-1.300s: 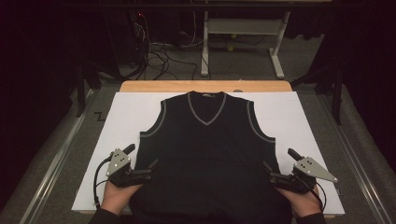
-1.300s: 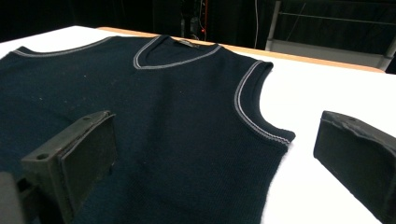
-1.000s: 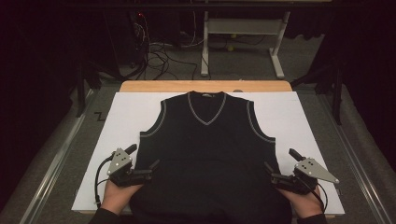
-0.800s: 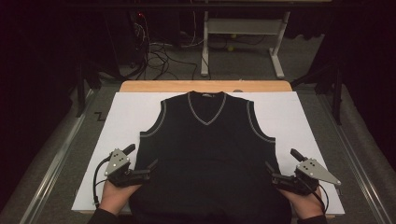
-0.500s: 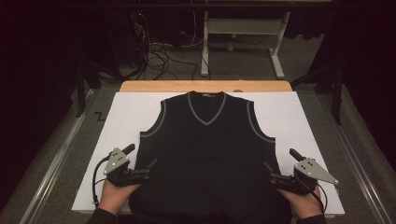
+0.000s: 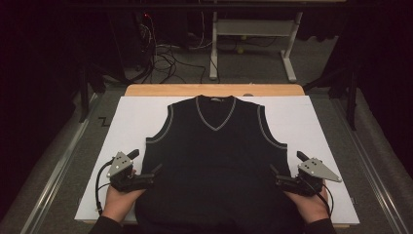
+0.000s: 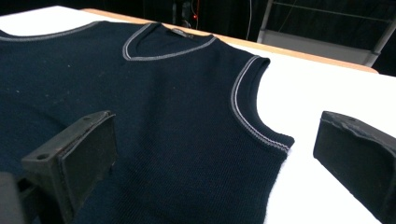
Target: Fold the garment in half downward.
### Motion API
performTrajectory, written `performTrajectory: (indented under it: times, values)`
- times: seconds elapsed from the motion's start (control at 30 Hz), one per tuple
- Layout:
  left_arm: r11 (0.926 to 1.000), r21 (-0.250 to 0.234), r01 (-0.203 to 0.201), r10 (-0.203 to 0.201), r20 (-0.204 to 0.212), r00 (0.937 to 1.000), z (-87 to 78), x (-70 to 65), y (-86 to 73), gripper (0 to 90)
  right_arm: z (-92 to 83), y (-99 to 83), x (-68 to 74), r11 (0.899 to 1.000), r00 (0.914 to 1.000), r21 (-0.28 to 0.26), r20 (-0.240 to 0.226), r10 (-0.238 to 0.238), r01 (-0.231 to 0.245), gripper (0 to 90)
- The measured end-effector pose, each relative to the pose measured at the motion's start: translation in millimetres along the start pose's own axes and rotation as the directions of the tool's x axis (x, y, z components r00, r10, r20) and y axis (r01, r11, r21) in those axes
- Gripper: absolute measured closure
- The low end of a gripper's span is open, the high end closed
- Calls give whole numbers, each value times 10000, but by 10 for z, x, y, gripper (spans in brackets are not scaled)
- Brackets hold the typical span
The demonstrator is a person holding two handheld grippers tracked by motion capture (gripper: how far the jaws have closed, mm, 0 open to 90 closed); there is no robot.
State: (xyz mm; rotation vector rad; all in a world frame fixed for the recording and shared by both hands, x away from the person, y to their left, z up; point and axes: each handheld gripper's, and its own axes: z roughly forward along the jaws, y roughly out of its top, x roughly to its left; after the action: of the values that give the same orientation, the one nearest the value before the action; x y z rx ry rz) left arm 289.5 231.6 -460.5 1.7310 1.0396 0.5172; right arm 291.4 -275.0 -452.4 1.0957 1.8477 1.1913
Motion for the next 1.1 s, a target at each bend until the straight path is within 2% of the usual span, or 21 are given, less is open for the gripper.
performTrajectory:
  times: [0.17,0.53,0.67,0.83,0.87,0.97,1.07,1.1]
  values:
    - [9988,318,364,-361,-87,9993,13,79,7,0,78,11,-17,9994,10000,355,36,-13,12,3]
    - [9927,1065,568,-521,-465,9976,76,138,-6,0,187,-29,-124,9927,9995,1181,241,225,-251,4]
    - [9855,1465,860,-777,-616,9951,105,185,-25,0,200,-49,-151,9880,9991,1497,222,352,-382,13]
    - [9719,2126,1012,-861,-788,9932,149,210,-41,0,214,-84,-180,9780,9982,2003,222,556,-589,36]
    - [9719,2126,1012,-861,-788,9932,149,210,-41,0,215,-90,-187,9767,9979,2047,228,603,-637,45]
    - [9578,2641,1138,-938,-873,9918,184,227,-59,13,216,-102,-205,9709,9974,2287,243,672,-710,73]
    - [9533,2789,1157,-931,-929,9913,193,237,-70,67,220,-113,-213,9654,9968,2484,208,769,-796,106]
    - [9472,2948,1260,-1025,-939,9903,199,251,-77,85,226,-123,-219,9605,9967,2659,189,794,-816,153]
